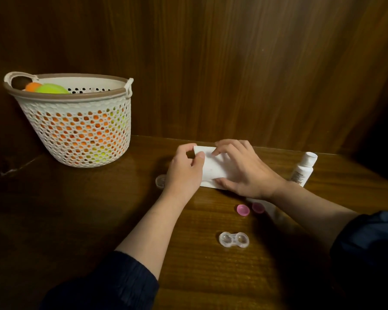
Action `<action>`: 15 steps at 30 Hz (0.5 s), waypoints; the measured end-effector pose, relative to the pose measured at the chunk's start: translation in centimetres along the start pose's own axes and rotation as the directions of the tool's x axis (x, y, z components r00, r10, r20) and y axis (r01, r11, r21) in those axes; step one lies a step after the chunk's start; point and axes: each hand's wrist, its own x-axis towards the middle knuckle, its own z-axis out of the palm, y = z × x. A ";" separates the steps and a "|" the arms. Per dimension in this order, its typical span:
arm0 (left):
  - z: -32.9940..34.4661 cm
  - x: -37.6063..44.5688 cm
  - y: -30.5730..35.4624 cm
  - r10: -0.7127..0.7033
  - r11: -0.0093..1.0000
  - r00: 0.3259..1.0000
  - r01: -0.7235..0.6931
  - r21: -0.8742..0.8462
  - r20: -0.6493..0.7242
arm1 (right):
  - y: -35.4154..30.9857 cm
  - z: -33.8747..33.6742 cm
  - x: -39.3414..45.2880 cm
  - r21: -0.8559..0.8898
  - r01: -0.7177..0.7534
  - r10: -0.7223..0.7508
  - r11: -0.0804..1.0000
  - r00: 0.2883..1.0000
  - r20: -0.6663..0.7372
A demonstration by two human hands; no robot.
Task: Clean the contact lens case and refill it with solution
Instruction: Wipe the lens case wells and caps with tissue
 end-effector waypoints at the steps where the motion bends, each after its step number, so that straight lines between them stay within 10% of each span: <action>1: -0.1 0.0 0.0 -0.010 1.000 1.000 0.010 -0.002 -0.003 | 0.0 0.0 0.0 0.014 -0.012 0.011 1.000 1.000 0.011; 15: -1.9 -0.2 1.1 -0.168 0.986 0.955 0.156 0.067 0.243 | -0.3 0.2 0.7 0.080 -0.050 0.057 0.996 0.994 -0.090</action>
